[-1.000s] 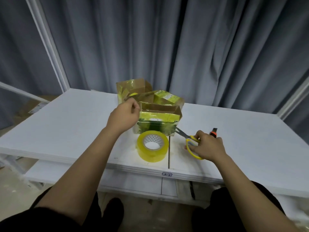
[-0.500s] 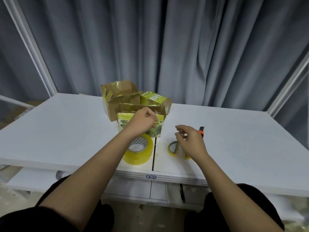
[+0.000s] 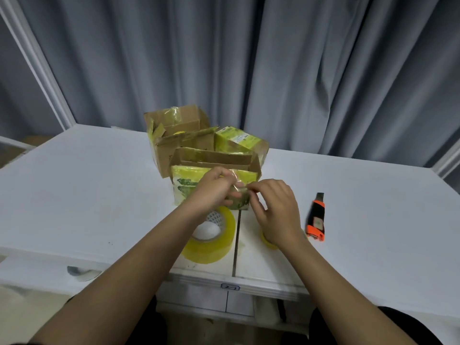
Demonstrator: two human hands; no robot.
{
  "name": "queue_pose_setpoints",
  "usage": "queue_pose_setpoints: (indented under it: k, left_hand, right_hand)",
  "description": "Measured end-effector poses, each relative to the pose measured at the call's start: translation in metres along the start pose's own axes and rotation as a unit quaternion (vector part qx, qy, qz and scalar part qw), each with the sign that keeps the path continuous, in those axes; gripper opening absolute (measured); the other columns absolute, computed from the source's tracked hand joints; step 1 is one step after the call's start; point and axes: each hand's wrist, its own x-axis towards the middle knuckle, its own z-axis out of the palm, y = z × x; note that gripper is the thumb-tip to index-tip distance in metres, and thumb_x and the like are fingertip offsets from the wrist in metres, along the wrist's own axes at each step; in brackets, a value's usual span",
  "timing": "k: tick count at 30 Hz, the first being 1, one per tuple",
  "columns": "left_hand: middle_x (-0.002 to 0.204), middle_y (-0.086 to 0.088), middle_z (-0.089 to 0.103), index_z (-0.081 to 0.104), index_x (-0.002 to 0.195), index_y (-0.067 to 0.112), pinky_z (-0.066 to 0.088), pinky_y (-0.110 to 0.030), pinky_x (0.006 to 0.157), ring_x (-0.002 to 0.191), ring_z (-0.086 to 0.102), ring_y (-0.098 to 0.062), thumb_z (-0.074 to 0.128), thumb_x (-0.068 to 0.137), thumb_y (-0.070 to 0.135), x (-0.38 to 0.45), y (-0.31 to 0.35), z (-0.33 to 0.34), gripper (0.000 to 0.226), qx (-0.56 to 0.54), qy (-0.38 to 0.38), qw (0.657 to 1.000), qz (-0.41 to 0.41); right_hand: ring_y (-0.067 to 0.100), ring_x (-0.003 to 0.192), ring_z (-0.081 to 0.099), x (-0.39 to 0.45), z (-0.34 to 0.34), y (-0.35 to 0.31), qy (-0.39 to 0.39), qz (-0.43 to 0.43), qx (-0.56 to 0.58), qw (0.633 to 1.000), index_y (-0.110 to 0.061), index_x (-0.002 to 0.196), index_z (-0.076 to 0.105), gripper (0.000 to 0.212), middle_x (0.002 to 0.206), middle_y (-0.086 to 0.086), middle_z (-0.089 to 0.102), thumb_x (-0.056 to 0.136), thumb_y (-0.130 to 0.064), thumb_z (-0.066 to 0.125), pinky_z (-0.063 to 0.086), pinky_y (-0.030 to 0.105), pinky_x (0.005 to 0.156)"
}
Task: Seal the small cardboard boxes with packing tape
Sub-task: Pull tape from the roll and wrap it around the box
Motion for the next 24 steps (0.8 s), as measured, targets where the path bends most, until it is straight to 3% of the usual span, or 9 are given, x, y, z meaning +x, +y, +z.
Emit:
queue_pose_setpoints:
  k: [3,6,10,12,16,20,24]
  left_hand:
    - [0.082,0.005,0.071,0.055,0.096,0.015,0.056,-0.031,0.073,0.077,0.071,-0.013,0.05,0.095,0.013,0.009,-0.004,-0.004,0.005,-0.041,-0.017,0.999,-0.027]
    - [0.097,-0.002,0.072,0.056,0.106,0.013,0.057,-0.034,0.076,0.089,0.071,-0.018,0.052,0.095,0.013,0.014,-0.004,-0.009,0.011,-0.094,-0.052,0.993,-0.054]
    - [0.114,-0.006,0.068,0.056,0.112,0.012,0.056,-0.035,0.077,0.097,0.069,-0.02,0.052,0.093,0.007,0.016,-0.002,-0.019,0.02,-0.181,-0.079,0.977,-0.079]
    - [0.116,-0.007,0.066,0.056,0.113,0.011,0.056,-0.038,0.079,0.099,0.068,-0.022,0.052,0.092,0.007,0.015,-0.002,-0.022,0.022,-0.211,-0.081,0.97,-0.086]
    - [0.111,-0.009,0.07,0.059,0.113,0.009,0.055,-0.043,0.08,0.099,0.068,-0.028,0.046,0.093,0.013,0.013,-0.003,-0.037,0.025,-0.305,-0.048,0.946,-0.095]
    - [0.104,-0.004,0.069,0.06,0.105,0.017,0.056,-0.03,0.072,0.092,0.068,-0.019,0.051,0.093,0.01,0.013,-0.001,-0.044,0.017,-0.212,0.025,0.977,-0.008]
    - [0.101,0.004,0.066,0.059,0.098,0.027,0.054,-0.025,0.073,0.086,0.063,-0.012,0.052,0.094,0.011,0.016,-0.005,-0.037,0.018,-0.032,0.074,0.994,0.073]
  right_hand:
    - [0.024,0.084,0.058,0.006,0.009,0.009,0.016,0.011,0.014,1.0,-0.009,0.091,0.069,0.008,0.088,0.005,0.065,0.085,-0.009,0.064,0.043,0.032,0.075]
    - [0.013,0.091,0.05,0.014,0.014,0.008,0.019,0.065,0.094,0.993,-0.012,0.09,0.067,0.007,0.091,0.001,0.061,0.086,-0.014,0.061,0.036,0.016,0.083]
    - [0.011,0.094,0.051,0.022,0.017,0.006,-0.023,0.126,0.199,0.972,-0.02,0.089,0.064,0.007,0.092,-0.01,0.056,0.089,-0.014,0.062,0.042,0.023,0.08]
    - [0.01,0.093,0.052,0.025,0.019,0.002,-0.032,0.138,0.226,0.964,-0.023,0.087,0.063,0.012,0.091,-0.012,0.057,0.089,-0.011,0.063,0.041,0.02,0.08]
    - [0.008,0.087,0.056,0.032,0.012,0.002,0.011,0.206,0.271,0.94,-0.029,0.083,0.06,0.025,0.091,-0.011,0.06,0.09,-0.005,0.06,0.042,0.019,0.075]
    - [0.011,0.092,0.06,0.047,-0.004,0.005,0.022,0.258,0.375,0.89,-0.033,0.081,0.065,0.018,0.093,-0.009,0.065,0.088,-0.016,0.063,0.049,0.023,0.077]
    - [0.009,0.092,0.062,0.06,-0.011,0.005,-0.009,0.29,0.487,0.824,-0.026,0.084,0.068,0.015,0.093,-0.007,0.069,0.077,-0.013,0.066,0.048,0.014,0.072]
